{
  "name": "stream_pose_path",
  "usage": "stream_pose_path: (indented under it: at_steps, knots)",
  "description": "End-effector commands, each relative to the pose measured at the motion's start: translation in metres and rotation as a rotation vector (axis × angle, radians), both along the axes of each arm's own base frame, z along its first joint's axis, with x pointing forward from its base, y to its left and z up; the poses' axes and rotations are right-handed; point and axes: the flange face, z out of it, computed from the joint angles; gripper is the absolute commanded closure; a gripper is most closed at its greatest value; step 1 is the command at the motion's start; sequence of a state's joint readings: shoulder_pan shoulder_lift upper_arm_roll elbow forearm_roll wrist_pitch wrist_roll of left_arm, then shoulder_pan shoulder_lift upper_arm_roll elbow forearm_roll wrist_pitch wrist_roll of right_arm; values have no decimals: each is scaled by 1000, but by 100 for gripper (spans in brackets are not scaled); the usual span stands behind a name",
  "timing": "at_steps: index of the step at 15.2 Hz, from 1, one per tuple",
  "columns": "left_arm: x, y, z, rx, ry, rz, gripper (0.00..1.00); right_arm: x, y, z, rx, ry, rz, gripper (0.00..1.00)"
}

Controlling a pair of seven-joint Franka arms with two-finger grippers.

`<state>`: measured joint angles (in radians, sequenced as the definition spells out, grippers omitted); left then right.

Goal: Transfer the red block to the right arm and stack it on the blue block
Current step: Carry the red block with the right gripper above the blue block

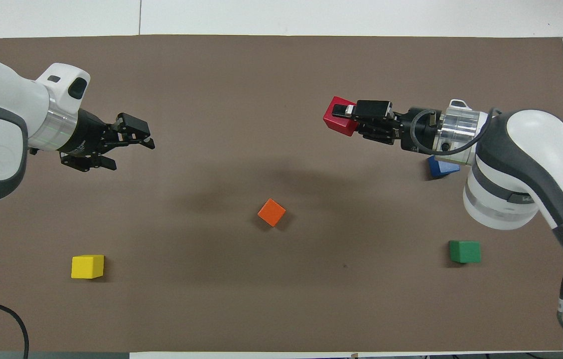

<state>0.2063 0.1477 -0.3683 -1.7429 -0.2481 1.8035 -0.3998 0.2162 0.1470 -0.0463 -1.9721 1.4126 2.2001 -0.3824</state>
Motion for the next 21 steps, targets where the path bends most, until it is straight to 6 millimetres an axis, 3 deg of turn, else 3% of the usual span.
stream_pose_path:
  at_steps: [1, 4, 6, 9, 11, 14, 16, 21]
  knots:
    - [-14, 28, 33, 71, -43, -128, 0, 13, -36, 23, -184, 41, 2, 100]
    - [-32, 30, 60, 136, -112, -344, 0, 22, -62, 42, -462, 72, 21, 100]
    - [-34, 32, 59, 140, -100, -342, 0, 23, -75, 52, -609, 104, 59, 100]
    - [-47, 30, 77, 258, -88, -393, 0, 18, -110, 73, -717, 191, 155, 100]
    - [-48, 36, 82, 300, -93, -395, 0, 12, -115, 83, -779, 255, 243, 100]
    - [-54, 37, 98, 295, -51, -397, 0, 6, -125, 75, -777, 358, 316, 100]
    - [-55, 42, 98, 291, -31, -393, 0, 24, -135, 78, -848, 384, 351, 100]
    - [-50, 39, 89, 278, -3, -395, 0, 44, -145, 30, -934, 414, 445, 100]
